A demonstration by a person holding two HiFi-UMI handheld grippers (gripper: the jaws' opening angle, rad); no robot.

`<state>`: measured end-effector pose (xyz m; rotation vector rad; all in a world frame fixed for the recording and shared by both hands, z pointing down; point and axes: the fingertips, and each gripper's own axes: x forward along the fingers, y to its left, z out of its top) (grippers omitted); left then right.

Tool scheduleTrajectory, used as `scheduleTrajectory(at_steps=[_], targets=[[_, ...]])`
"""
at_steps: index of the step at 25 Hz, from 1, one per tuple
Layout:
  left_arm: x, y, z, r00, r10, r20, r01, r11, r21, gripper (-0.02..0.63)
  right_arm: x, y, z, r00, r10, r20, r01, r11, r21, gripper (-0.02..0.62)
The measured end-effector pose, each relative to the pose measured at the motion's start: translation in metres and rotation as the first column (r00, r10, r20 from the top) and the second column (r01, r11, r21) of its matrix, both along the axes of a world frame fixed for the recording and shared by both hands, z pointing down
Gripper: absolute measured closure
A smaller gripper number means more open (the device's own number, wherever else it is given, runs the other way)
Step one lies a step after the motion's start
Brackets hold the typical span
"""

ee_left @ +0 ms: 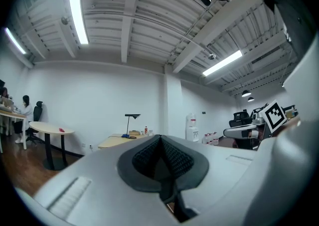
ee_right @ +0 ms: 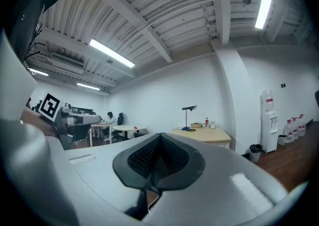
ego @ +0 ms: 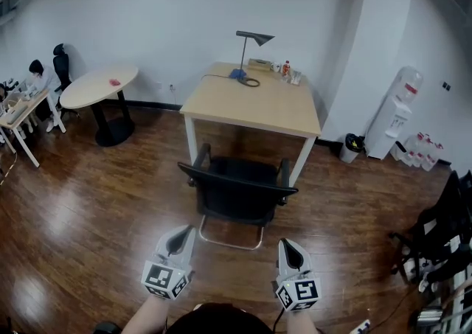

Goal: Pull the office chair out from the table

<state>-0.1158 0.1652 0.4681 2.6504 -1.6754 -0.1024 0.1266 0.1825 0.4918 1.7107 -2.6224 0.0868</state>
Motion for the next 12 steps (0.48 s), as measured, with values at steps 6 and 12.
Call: scheduleTrajectory(at_steps=[6,12], targets=[[-0.006,-0.007,0.001,1.000,0.021,0.006,-0.021,1.000,0.003,0.604,0.000,-0.002,0.000,1.000,0.015,0.000,-0.015,1.000,-0.006,0.584],[-0.012,-0.011,0.002,1.000,0.015,-0.005,-0.015,1.000,0.004,0.604,-0.007,-0.006,-0.001,1.000,0.009,-0.015,-0.009,1.000,-0.009,0.584]])
